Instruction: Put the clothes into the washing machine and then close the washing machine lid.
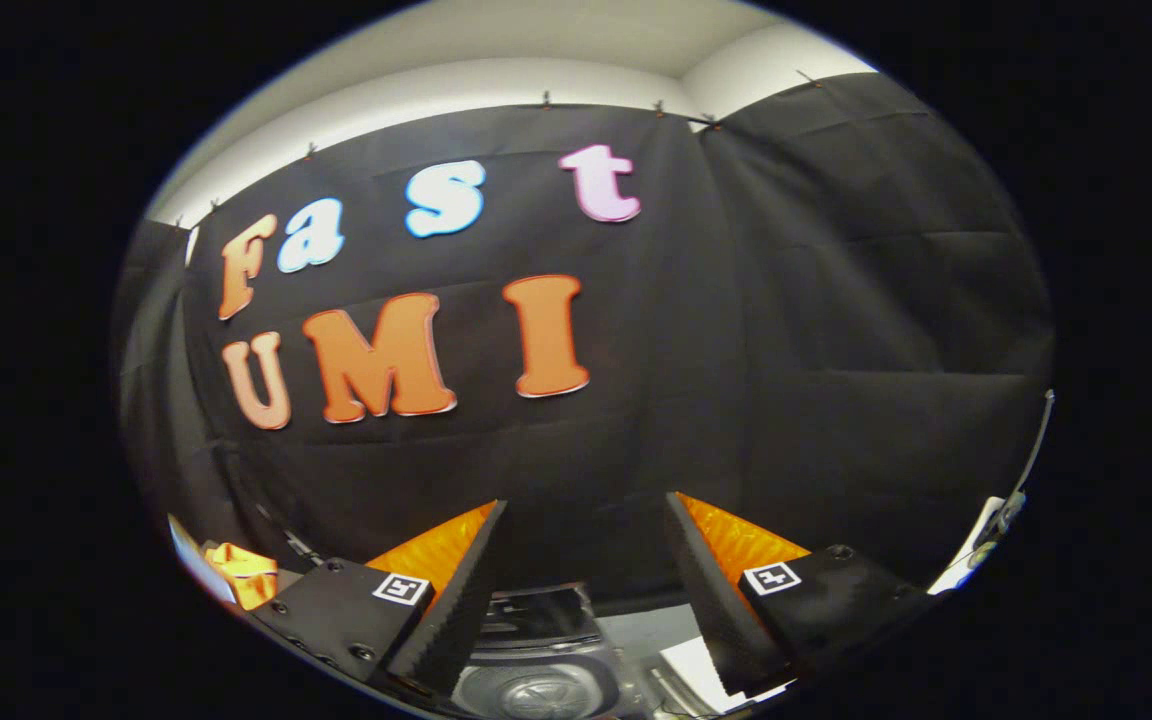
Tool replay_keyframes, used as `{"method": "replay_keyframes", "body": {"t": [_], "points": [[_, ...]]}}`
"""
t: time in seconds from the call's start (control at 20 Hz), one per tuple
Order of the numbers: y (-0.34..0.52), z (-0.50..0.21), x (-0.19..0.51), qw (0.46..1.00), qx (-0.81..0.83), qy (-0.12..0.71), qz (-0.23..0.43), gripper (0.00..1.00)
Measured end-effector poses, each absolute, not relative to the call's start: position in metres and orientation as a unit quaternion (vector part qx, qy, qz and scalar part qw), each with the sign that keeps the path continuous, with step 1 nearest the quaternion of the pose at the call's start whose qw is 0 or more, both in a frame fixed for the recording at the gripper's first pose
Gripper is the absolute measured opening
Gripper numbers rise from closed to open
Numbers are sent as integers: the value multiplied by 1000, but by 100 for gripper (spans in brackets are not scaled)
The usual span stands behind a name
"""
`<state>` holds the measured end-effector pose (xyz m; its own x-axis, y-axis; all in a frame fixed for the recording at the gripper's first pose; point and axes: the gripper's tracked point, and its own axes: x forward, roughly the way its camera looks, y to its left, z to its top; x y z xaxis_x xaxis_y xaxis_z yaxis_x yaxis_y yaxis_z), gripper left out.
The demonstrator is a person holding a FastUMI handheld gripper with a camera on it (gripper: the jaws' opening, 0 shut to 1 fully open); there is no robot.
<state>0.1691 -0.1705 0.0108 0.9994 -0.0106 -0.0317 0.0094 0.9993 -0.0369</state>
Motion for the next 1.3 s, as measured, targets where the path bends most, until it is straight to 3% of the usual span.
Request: {"method": "replay_keyframes", "body": {"t": [0.4, 0.6, 1.3], "points": [[153, -91, 109, 983, -39, 80, 162, 99], [252, -153, 70, 972, -42, 131, 188, 99], [329, -278, 78, 961, -99, 223, 133, 99]]}}
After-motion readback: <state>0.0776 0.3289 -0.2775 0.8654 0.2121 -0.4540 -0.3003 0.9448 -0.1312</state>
